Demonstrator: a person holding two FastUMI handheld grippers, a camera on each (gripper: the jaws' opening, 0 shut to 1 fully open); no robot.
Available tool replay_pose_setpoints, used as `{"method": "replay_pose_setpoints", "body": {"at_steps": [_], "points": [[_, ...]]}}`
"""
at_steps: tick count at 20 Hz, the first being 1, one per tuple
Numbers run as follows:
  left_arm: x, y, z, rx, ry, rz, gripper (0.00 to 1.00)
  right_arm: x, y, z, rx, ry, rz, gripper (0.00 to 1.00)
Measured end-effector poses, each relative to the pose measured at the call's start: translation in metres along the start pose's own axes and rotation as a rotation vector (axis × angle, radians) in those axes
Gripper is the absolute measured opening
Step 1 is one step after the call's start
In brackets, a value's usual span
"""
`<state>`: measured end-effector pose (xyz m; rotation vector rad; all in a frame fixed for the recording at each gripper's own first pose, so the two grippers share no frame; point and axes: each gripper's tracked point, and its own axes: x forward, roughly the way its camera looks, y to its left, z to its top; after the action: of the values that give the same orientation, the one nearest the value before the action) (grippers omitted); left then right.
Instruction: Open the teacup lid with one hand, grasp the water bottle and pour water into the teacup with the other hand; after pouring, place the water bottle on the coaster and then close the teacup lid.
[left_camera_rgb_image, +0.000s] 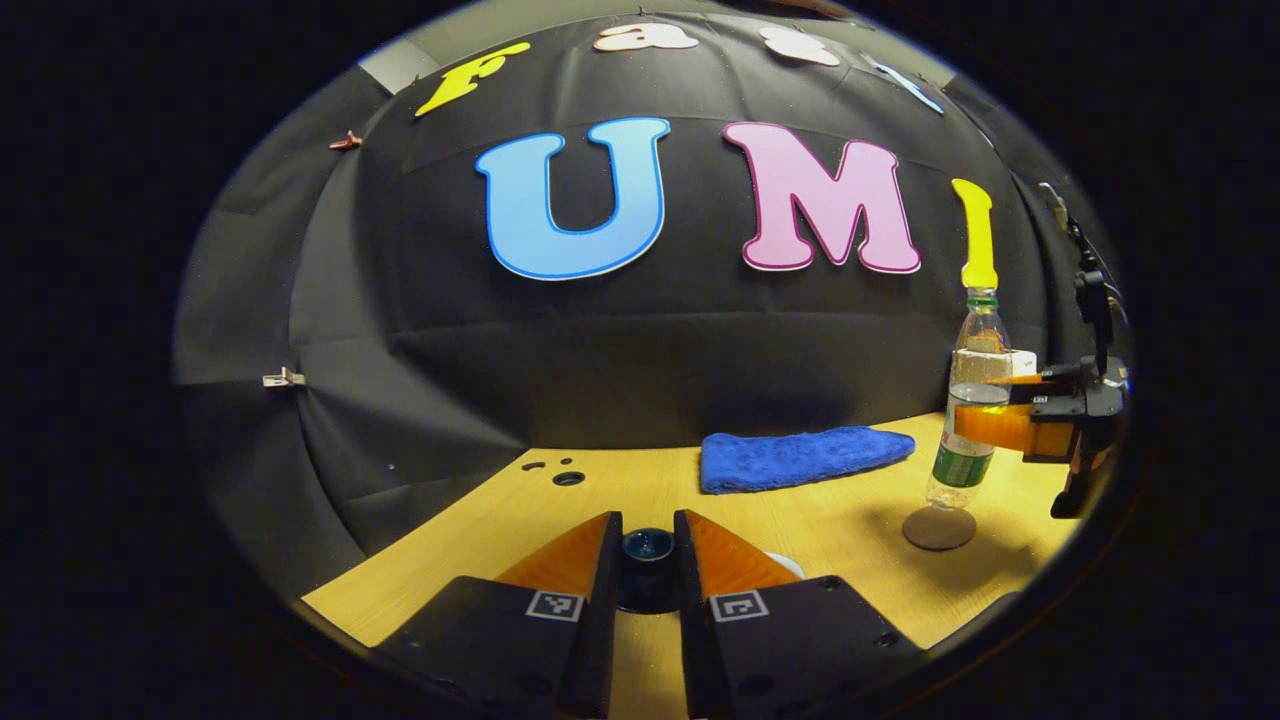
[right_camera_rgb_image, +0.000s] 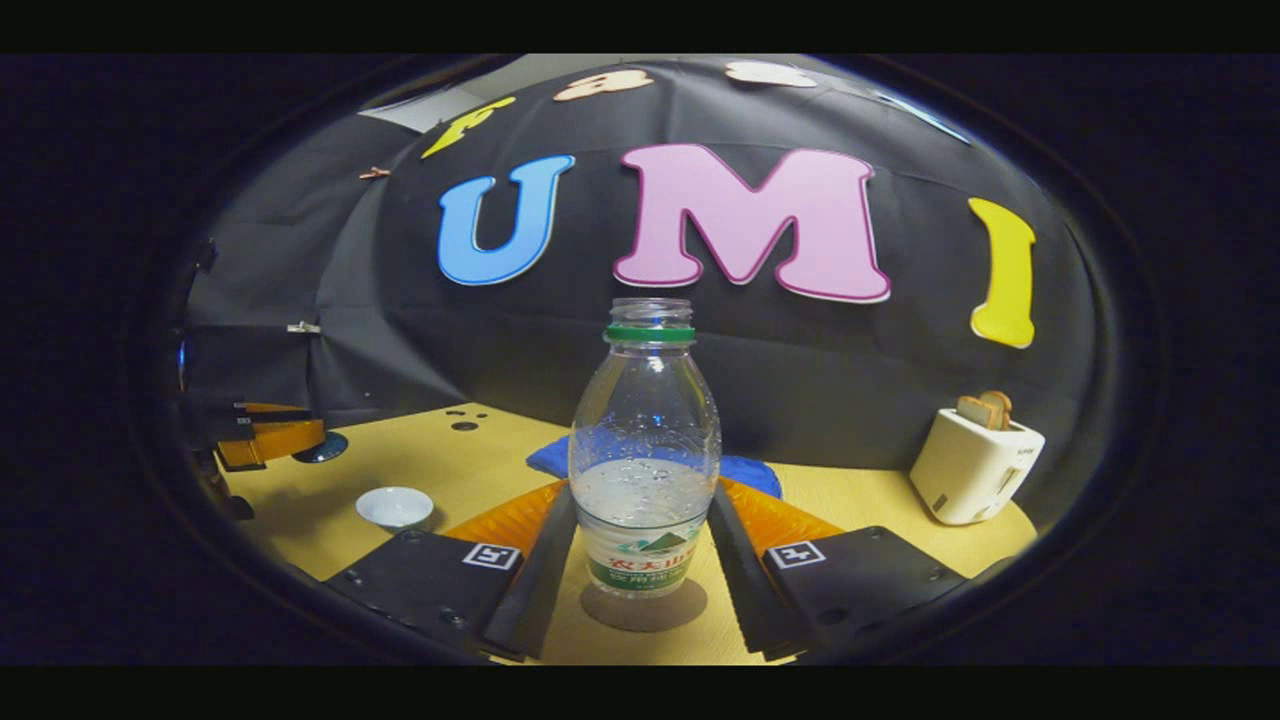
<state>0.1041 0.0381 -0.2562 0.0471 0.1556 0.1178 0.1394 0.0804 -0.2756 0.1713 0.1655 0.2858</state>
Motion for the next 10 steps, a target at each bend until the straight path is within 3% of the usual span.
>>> {"method": "replay_pose_setpoints", "body": {"at_steps": [1,3,10], "points": [[0.002,-0.004,-0.001,0.001,0.002,-0.004,0.36,0.000,-0.004,-0.005,0.014,0.010,-0.002,0.75],[0.006,-0.010,-0.001,0.005,0.002,-0.010,0.27,0.000,-0.008,-0.014,0.044,0.022,-0.002,0.74],[0.014,-0.026,-0.004,0.004,0.007,-0.028,0.30,0.007,-0.006,-0.035,0.067,0.061,0.021,0.75]]}}
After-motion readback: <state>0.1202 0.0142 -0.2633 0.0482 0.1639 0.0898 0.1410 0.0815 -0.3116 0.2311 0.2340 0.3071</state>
